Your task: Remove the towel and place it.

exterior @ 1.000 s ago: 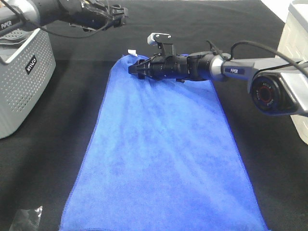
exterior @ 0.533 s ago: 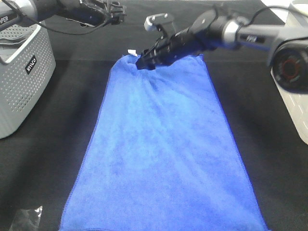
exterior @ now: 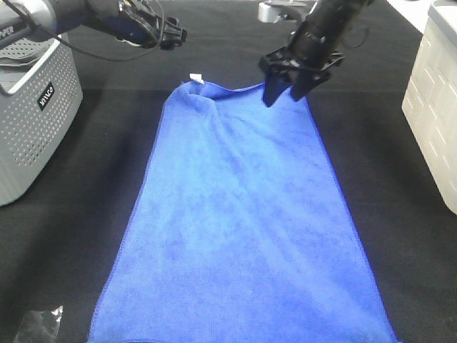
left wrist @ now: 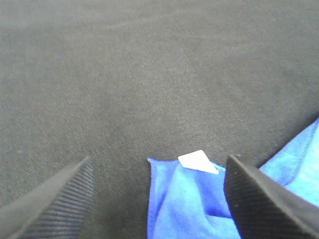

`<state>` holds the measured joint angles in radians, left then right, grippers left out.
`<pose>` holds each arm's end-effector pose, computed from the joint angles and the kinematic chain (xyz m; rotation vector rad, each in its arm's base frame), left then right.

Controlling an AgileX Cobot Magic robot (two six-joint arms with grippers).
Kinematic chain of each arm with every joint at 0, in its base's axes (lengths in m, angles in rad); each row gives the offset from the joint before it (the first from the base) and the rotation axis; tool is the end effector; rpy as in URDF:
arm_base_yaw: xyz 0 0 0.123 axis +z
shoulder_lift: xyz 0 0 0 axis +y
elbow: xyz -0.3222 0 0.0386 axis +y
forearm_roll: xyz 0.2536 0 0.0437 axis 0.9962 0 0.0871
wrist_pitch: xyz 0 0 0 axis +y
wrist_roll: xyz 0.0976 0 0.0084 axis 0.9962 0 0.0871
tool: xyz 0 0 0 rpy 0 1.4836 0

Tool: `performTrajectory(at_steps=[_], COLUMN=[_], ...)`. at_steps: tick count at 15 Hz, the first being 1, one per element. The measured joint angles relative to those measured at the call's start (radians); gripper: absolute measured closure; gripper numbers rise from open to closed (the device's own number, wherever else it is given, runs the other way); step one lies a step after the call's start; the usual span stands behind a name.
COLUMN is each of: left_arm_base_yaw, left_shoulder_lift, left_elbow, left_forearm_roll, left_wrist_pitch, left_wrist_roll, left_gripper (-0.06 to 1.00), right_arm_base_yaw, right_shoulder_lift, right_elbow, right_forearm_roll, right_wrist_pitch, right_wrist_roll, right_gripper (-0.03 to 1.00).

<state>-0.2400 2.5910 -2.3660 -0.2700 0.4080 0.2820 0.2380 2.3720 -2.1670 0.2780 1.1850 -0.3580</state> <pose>0.6149 -0.1612 0.1951 0.3504 2.0795 -0.2356 0.5205 0.1519 0.2196 -0.7372 2.7397 0.3640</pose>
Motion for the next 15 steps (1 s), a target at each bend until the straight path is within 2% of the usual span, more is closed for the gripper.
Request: performTrajectory(at_steps=[2,5,6,8,10,13,15], left_arm_base_yaw=[0.000,0.000,0.000,0.000,0.000,-0.007,-0.019], left_shoulder_lift=[0.028,0.067,0.076,0.086,0.092,0.158,0.195], left_elbow=[0.000,0.000,0.000,0.000,0.000,-0.001,-0.001], left_forearm_roll=[-0.009,-0.030,-0.030,-0.028,-0.025,-0.023,-0.022], left_wrist_pitch=[-0.004,-0.043,-0.042,-0.040,-0.100,-0.228,-0.259], left_wrist_roll=[-0.004,-0.009,-0.009,-0.010,-0.009,-0.009,-0.008], left_gripper=[0.27,0.27,0.27,0.27,0.27,0.27,0.27], right_arm_base_yaw=[-0.015,-0.038,-0.047,-0.072,-0.101,-0.115,-0.115], right_shoulder_lift=[-0.048,-0.081,-0.074,-0.045,-0.019,-0.002,-0.002], right_elbow=[0.000,0.000,0.000,0.000,0.000,0.000,0.000], right_forearm_roll=[-0.038,-0.086,-0.110,-0.115,-0.103,-0.077,-0.072], right_wrist_pitch=[0.025,0.025,-0.023,-0.189,-0.309,-0.335,-0.331], right_wrist_roll=[0.041,0.043,0.036,0.016,0.009,-0.015,-0.017], right_gripper=[0.33,0.33,0.33,0.33,0.35,0.36,0.36])
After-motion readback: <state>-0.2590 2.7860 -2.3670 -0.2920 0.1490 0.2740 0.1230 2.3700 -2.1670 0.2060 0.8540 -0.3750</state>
